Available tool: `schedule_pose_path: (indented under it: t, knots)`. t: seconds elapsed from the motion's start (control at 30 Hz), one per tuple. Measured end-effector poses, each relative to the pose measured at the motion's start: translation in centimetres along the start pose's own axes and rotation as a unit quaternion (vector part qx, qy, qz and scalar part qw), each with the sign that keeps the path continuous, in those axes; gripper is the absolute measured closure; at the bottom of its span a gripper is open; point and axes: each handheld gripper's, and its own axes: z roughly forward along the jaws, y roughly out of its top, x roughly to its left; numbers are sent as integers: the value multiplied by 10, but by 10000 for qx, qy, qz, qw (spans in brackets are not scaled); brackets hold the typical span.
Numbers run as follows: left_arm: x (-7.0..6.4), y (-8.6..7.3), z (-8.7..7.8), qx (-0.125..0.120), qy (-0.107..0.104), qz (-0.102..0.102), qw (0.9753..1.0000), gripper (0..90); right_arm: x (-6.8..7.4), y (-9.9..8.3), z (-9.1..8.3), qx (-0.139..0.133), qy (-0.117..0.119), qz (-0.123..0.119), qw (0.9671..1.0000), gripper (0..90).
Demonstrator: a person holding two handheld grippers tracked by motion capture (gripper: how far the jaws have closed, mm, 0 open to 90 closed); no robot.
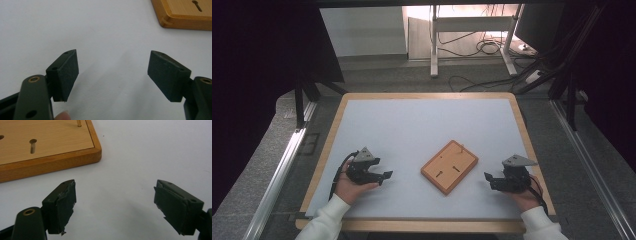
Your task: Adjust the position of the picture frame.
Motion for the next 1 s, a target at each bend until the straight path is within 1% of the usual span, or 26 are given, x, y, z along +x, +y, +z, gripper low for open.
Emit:
schedule_pose_path:
  t: [0.1,0.17,0.23,0.33,0.6,0.63,0.77,0.83,0.87,0.9,0.93,1.0]
  knots:
    - [-1,0,-2,-32,-8,-9,10000,248,1,1,-1,22,-26,-43,10000,198]
    - [-2,-1,-1,0,-25,20,10000,248,1,1,-1,33,-28,-36,10000,201]
    - [-2,-1,-1,23,-45,20,10000,248,0,3,-1,85,-34,-44,9999,202]
    - [-1,-2,-1,41,-50,2,10000,248,0,4,0,88,-38,-54,9999,202]
    - [0,-2,1,80,-65,0,9999,247,1,13,-1,28,76,13,10000,236]
    - [0,-2,2,87,-59,1,9999,248,3,16,-1,3,123,14,9999,240]
    - [-1,-2,2,88,-43,5,10000,248,6,22,0,12,133,-66,9999,240]
    - [-1,-2,1,23,5,3,10000,248,8,27,2,-14,161,-94,9998,242]
    - [-1,-1,-1,5,4,-11,10000,248,10,33,4,-33,189,-111,9998,252]
    - [-1,-1,-1,5,4,-11,10000,248,10,33,4,-33,189,-111,9998,252]
    - [0,-2,-1,21,-18,-16,10000,248,11,39,7,-50,242,-104,9996,265]
    - [0,-2,0,38,-38,-18,10000,248,12,41,8,-46,262,-100,9996,270]
